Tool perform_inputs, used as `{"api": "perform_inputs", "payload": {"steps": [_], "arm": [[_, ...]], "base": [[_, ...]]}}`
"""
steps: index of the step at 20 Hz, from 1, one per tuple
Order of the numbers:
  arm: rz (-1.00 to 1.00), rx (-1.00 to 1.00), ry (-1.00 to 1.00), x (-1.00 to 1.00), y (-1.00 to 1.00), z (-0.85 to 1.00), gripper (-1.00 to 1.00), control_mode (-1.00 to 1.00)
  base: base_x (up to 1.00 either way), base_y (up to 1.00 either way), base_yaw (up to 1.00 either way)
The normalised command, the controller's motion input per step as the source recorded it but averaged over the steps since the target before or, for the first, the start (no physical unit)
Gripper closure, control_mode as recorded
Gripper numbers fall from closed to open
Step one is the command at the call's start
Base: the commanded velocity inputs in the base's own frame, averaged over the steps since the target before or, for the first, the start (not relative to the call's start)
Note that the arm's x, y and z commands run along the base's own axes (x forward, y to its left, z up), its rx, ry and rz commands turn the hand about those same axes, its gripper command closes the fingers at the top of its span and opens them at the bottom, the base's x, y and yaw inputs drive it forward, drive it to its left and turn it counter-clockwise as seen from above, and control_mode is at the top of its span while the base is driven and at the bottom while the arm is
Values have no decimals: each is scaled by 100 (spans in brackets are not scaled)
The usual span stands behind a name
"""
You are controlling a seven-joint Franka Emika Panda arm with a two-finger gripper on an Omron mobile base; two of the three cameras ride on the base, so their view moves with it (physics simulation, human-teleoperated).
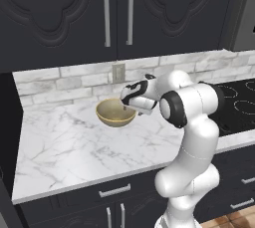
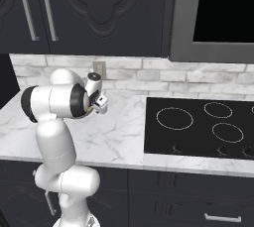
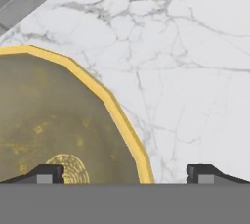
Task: Pick the cup and bowl from the counter and place them on the counter next to the sink.
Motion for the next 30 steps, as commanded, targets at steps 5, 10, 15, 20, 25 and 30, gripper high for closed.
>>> {"api": "perform_inputs", "payload": {"steps": [5,10,15,20,25,30], "arm": [[0,0,0,2,0,-20,-100,-100],[0,0,0,0,3,-5,-100,-100],[0,0,0,0,0,0,-100,-100],[0,0,0,0,0,0,100,-100],[0,0,0,0,1,0,100,-100],[0,0,0,0,0,0,100,-100]], "base": [[0,0,0],[0,0,0],[0,0,0],[0,0,0],[0,0,0],[0,0,0]]}}
